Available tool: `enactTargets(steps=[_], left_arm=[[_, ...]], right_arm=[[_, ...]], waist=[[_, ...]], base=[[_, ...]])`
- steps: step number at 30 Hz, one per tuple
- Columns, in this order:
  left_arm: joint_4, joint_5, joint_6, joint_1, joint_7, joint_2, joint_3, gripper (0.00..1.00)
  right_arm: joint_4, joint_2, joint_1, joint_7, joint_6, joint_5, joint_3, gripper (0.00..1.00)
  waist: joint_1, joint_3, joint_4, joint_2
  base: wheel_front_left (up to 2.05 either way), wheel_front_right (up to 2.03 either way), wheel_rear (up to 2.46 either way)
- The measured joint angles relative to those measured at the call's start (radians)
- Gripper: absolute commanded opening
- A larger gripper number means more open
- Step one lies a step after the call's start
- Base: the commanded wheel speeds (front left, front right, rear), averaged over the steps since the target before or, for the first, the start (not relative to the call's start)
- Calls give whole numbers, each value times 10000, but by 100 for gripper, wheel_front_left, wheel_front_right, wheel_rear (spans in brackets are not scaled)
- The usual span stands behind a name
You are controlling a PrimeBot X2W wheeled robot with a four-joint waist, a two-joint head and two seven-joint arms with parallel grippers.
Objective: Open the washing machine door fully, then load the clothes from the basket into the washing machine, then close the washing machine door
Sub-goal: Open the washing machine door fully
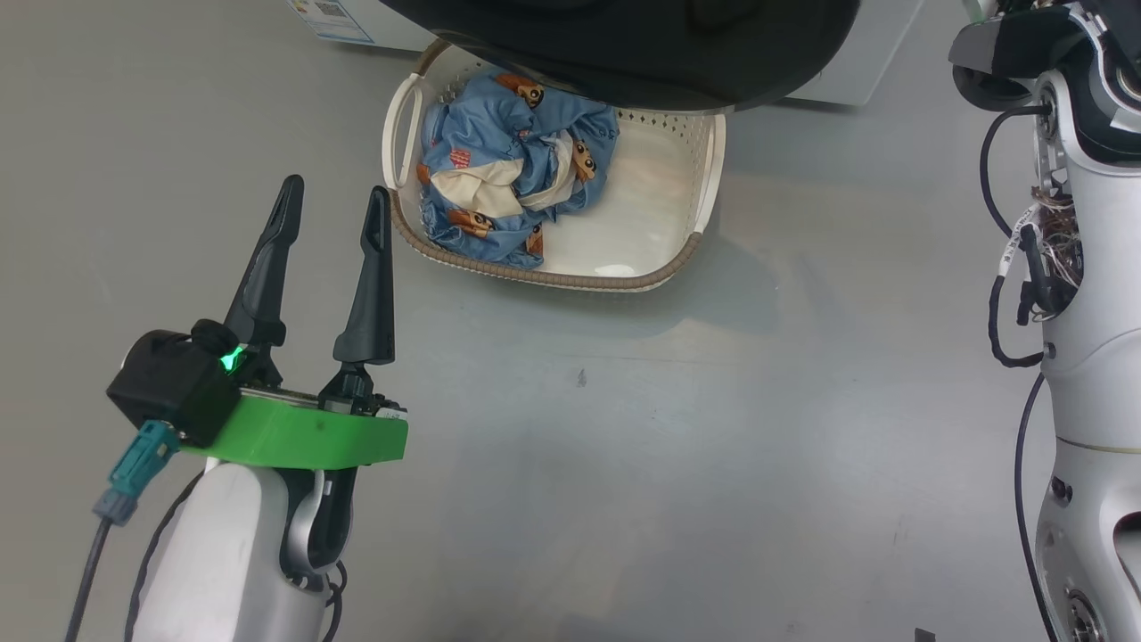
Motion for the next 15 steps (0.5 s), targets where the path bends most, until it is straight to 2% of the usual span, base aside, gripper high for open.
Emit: enactTargets(steps=[6, 15], left_arm=[[-19, -12, 8, 1, 0, 0, 23, 100], [-61, -82, 58, 1, 0, 0, 21, 100]], right_arm=[[437, -84, -146, 800, -138, 111, 372, 0], [731, -311, -303, 1716, -153, 290, 669, 0]], waist=[[0, 86, 117, 0], [0, 131, 174, 0]], base=[[0, 0, 0], [0, 0, 0]])
